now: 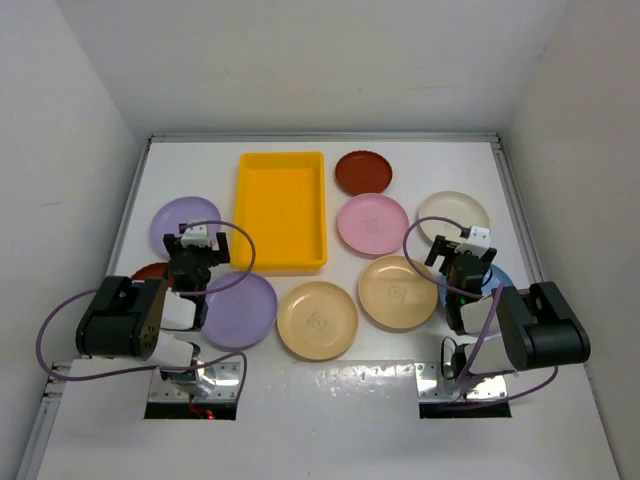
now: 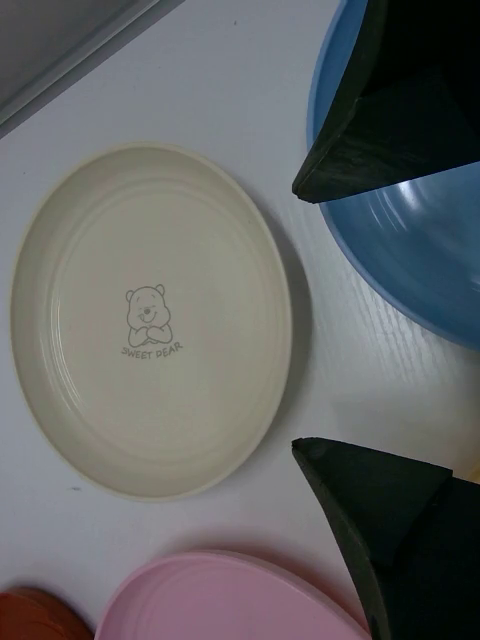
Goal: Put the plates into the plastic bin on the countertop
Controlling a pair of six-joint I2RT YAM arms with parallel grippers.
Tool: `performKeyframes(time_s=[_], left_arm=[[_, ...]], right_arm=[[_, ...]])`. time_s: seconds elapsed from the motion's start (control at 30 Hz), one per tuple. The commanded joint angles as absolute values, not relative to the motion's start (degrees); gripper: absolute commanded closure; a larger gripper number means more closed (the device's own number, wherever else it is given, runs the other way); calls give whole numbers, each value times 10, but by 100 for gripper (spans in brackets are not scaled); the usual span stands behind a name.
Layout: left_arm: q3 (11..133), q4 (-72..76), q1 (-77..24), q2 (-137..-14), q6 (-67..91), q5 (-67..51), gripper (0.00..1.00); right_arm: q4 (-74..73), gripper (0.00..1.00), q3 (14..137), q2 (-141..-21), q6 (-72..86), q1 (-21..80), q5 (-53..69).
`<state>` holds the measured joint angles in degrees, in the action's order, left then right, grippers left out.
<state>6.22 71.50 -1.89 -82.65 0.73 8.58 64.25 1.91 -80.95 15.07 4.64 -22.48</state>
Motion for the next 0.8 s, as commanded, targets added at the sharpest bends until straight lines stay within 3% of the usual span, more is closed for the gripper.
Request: performKeyframes(time_s=[0.0, 0.07, 0.17, 0.2, 0.3, 0.33, 0.5, 0.57, 0.6, 0.67, 0.7, 0.73, 0.77], left_arm=[[72, 742, -20, -824, 18, 84, 0], [72, 742, -20, -824, 18, 84, 0], [72, 718, -20, -809, 13, 76, 0], [104, 664, -20, -779, 13, 76, 0], [253, 373, 7, -659, -52, -38, 0], [289, 334, 15, -642, -94, -106, 0], [512, 238, 15, -613, -54, -57, 0], [613, 166, 15, -655, -16, 22, 0], [667, 76, 26, -683, -5, 36, 0], [789, -11, 82, -757, 0, 0, 0], [850, -107, 105, -780, 0, -78, 0], [890, -173, 131, -810, -19, -141, 0], [939, -251, 176, -895, -56, -195, 2]], right_arm=[[675, 0, -19, -806, 149, 49, -224], [676, 0, -18, -792, 137, 56, -224], [477, 0, 56, -705, 115, 77, -235], [341, 0, 146, -692, 112, 82, -237], [258, 0, 278, -644, 22, 103, -188], [244, 0, 339, -635, -59, 138, -183], [127, 0, 634, -712, -267, 225, -222], [139, 0, 680, -769, -223, 247, -323], [152, 0, 714, -781, -129, 249, -370], [78, 0, 776, -813, -40, 239, -381], [-83, 0, 835, -817, -9, 223, -239], [-110, 5, 847, -825, -4, 197, -93], [-124, 20, 860, -852, 18, 185, -57]])
